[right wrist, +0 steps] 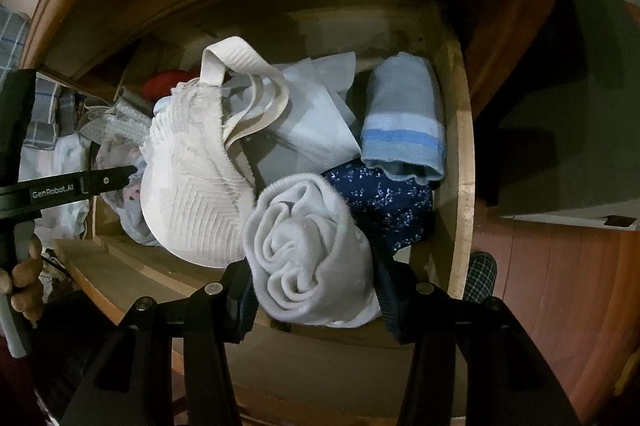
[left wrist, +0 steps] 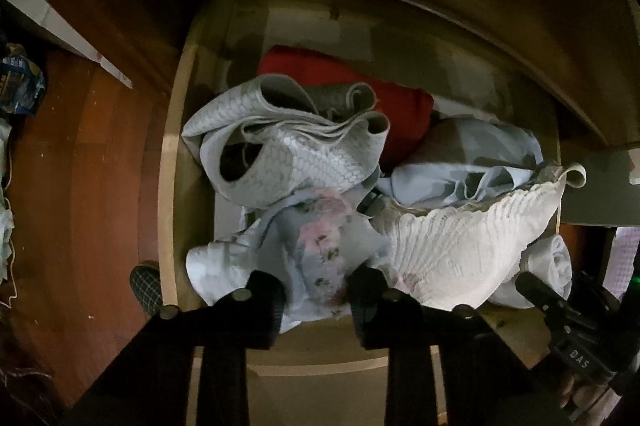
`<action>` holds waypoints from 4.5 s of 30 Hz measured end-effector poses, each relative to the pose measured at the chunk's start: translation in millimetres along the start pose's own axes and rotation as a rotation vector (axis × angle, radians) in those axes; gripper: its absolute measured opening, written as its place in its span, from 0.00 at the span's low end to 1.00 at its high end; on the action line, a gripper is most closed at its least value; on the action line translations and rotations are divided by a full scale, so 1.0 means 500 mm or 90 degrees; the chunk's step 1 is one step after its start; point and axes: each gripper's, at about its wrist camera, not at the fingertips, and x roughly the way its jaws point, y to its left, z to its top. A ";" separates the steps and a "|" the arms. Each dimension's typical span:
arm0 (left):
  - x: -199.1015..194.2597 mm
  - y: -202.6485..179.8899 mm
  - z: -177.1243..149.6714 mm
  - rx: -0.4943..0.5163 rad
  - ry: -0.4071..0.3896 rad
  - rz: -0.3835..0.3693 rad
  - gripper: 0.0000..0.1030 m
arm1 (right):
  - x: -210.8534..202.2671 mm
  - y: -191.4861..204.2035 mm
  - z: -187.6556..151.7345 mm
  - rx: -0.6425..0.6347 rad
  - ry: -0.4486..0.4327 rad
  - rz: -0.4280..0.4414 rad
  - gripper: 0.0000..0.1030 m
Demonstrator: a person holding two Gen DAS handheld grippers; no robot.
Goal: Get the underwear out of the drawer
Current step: 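Lift the floral underwear out of the drawer with the left tool, then drop floral underwear into the white box with left tool while right tool grasps rolled white underwear, then lift the rolled white underwear and carry it into the white box with the right tool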
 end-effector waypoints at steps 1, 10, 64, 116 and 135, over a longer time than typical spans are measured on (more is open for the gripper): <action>-0.004 -0.001 -0.002 0.001 0.001 0.001 0.24 | 0.000 0.000 0.000 0.000 0.000 -0.001 0.46; -0.046 -0.023 -0.025 0.033 -0.010 -0.005 0.22 | 0.002 0.005 -0.001 -0.008 0.001 -0.010 0.46; -0.515 -0.147 0.331 0.117 -0.311 0.036 0.22 | 0.075 0.027 -0.021 -0.035 0.019 -0.117 0.45; -0.567 -0.133 0.189 0.063 -0.319 0.077 0.48 | 0.045 0.007 -0.013 0.001 -0.015 -0.082 0.45; -0.368 0.080 -0.060 -0.020 -0.285 0.128 0.49 | -0.159 0.054 0.008 -0.059 -0.099 -0.083 0.44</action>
